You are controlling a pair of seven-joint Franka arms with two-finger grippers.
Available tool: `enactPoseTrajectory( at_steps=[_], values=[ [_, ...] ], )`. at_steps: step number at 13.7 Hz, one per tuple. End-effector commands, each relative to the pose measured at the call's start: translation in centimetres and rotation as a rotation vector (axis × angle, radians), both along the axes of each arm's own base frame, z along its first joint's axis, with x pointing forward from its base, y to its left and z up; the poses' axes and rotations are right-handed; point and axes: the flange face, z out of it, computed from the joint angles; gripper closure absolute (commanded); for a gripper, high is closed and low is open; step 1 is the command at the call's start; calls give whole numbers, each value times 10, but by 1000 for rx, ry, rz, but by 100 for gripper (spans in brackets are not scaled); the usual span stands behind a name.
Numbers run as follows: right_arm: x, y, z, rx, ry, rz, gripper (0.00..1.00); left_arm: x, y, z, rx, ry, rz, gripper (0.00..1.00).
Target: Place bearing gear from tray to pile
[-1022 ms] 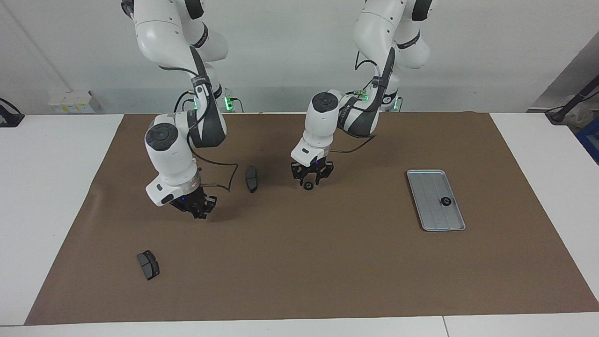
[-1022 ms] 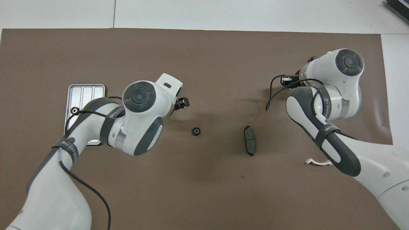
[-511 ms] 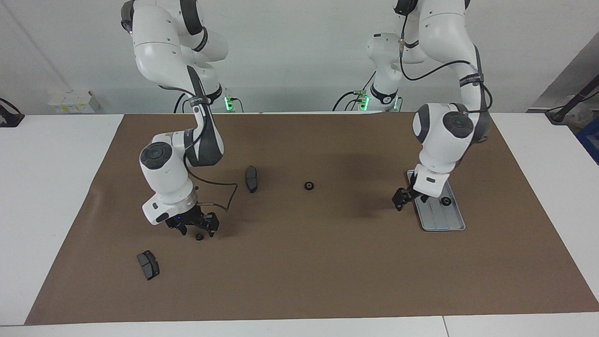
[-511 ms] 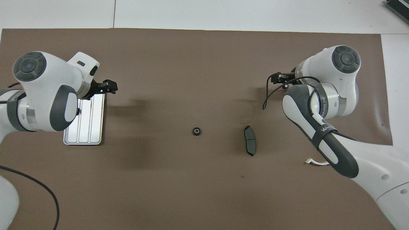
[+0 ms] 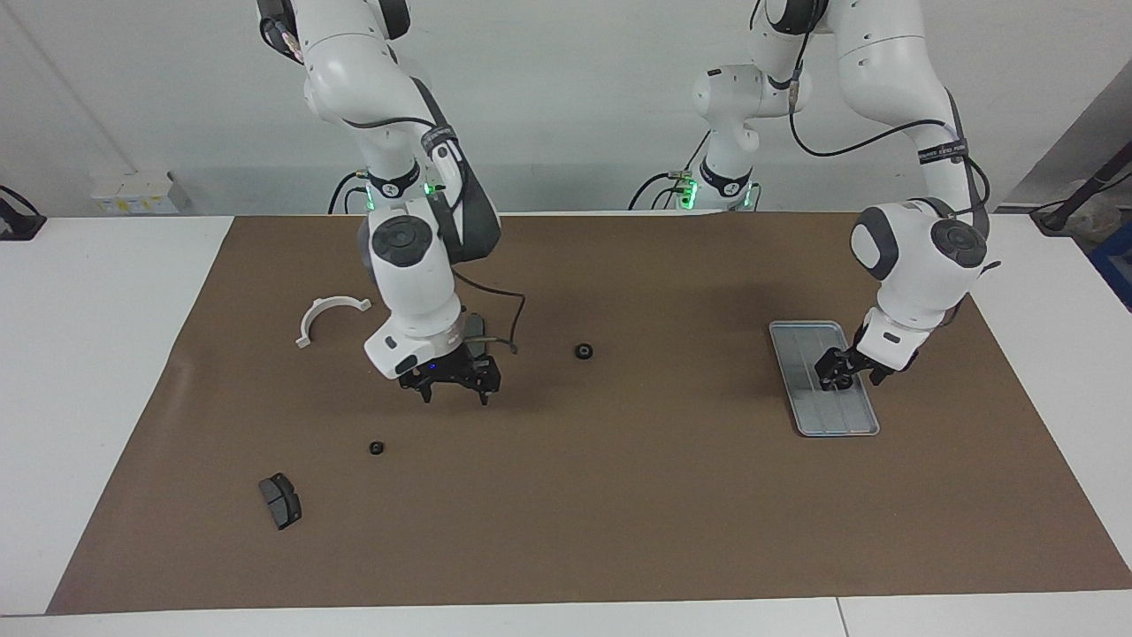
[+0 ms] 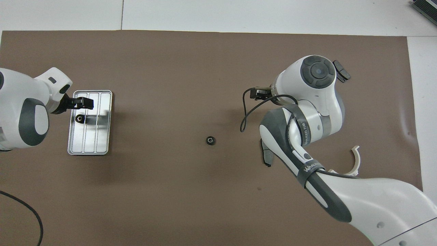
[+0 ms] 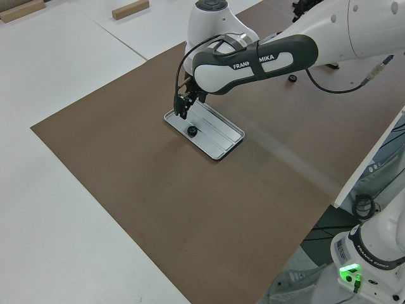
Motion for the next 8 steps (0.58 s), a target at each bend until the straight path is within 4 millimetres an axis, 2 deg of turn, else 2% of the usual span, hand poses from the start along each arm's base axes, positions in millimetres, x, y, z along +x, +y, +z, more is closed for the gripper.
enactPoseTrajectory(
  at_steps=[1,2,5,7,8],
  values=[
    [-19,41,2,15,13,-13,0,-14,6,-16,4,-30,-20,0],
    [-30,67,2,18,11,12,0,-15,6,-20,3,-25,-20,0],
    [-55,119,-5,14,20,8,0,-18,7,-26,4,-28,-18,14],
    [-62,156,-20,17,26,9,0,-22,6,-31,4,-23,-20,25],
    [-63,165,-26,16,25,1,0,-22,6,-32,4,-28,-20,29]
  ],
)
